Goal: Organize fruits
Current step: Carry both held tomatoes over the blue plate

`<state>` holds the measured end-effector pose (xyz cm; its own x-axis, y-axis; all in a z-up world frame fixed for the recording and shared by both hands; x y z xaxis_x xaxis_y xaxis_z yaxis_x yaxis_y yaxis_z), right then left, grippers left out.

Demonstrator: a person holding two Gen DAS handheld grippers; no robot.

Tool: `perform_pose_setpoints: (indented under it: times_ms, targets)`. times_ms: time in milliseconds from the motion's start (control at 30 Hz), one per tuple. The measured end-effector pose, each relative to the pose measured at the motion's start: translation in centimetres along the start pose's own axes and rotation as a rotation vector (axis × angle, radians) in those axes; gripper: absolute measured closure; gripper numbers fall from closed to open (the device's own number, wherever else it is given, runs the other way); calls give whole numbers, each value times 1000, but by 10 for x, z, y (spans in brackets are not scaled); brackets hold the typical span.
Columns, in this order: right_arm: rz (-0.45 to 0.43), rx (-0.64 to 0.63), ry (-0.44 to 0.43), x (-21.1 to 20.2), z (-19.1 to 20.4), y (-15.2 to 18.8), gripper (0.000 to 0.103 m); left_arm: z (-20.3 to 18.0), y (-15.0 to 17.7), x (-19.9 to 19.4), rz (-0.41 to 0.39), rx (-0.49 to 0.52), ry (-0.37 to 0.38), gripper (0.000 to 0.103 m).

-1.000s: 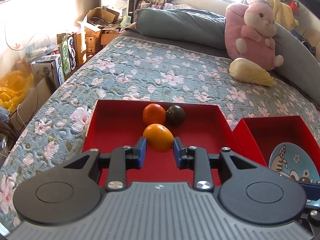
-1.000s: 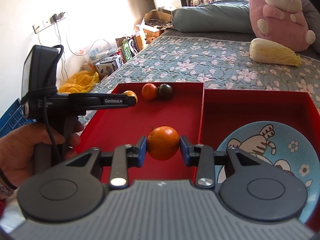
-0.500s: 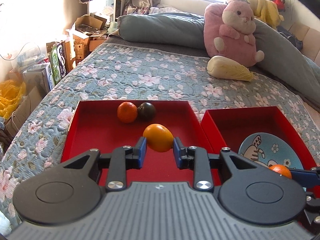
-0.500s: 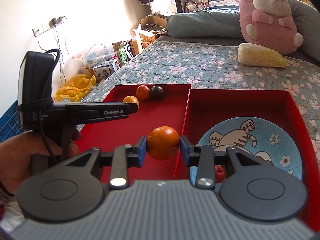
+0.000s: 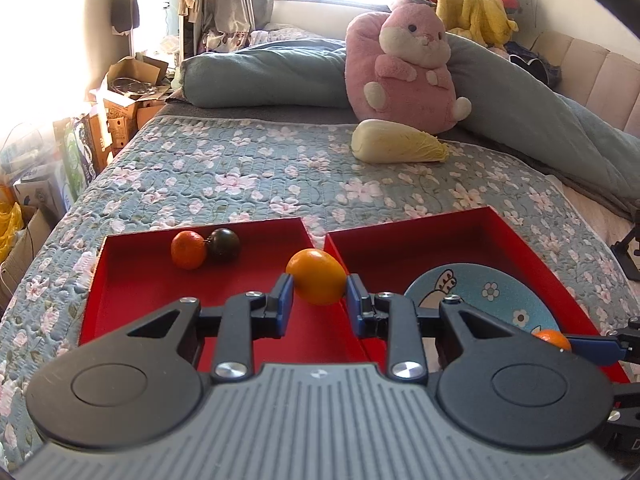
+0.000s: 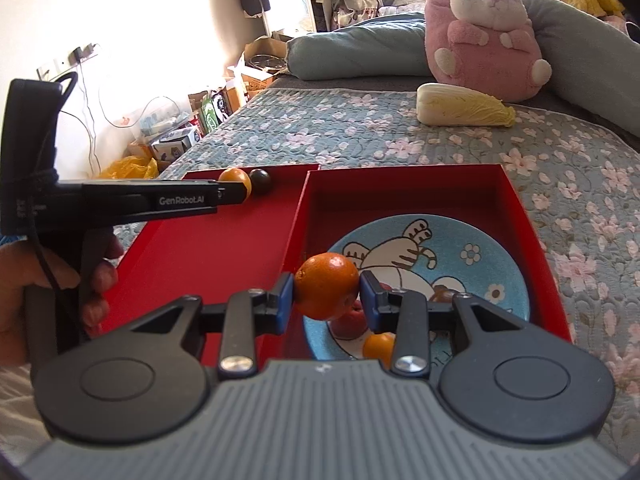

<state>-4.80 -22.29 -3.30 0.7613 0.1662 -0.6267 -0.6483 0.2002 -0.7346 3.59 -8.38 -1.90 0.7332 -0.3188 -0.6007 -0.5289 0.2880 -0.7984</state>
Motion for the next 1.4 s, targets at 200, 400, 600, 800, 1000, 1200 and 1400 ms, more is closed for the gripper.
perform_pose_setpoints:
  times_ms: [200, 400, 600, 800, 1000, 1200, 1400]
  targets:
    - [2, 26, 54, -10, -29, 6, 64, -32, 2, 3, 2, 41, 49, 70]
    - [12, 50, 82, -12, -48, 14, 64, -65, 8, 14, 23, 78, 104, 79]
    - [24, 64, 95, -9, -58, 18, 64, -74, 12, 38, 57, 86, 116, 80]
    - [41, 83, 111, -1, -69, 24, 64, -76, 8, 44, 52, 74, 141, 80]
    - [52, 96, 114, 8, -71, 24, 64, -81, 11, 48, 66, 91, 153, 80]
    - [57, 101, 118, 25, -66, 21, 64, -80, 13, 48, 67, 92, 157, 79]
    - [56, 85, 133, 38, -61, 16, 64, -77, 15, 46, 68, 100, 158, 79]
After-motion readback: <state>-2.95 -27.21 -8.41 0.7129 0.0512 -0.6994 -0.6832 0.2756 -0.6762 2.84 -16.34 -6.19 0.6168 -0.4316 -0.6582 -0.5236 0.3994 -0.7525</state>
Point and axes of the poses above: each gripper's, at about its wrist camera, not at the fingertips, and x roughly the way its jaws point, z to its left, y to its underside, the point moved 7 cm from there along x, roughly the way its jaws point, and after that the axes turned 9 degrees about x, right-handed, at the moved point
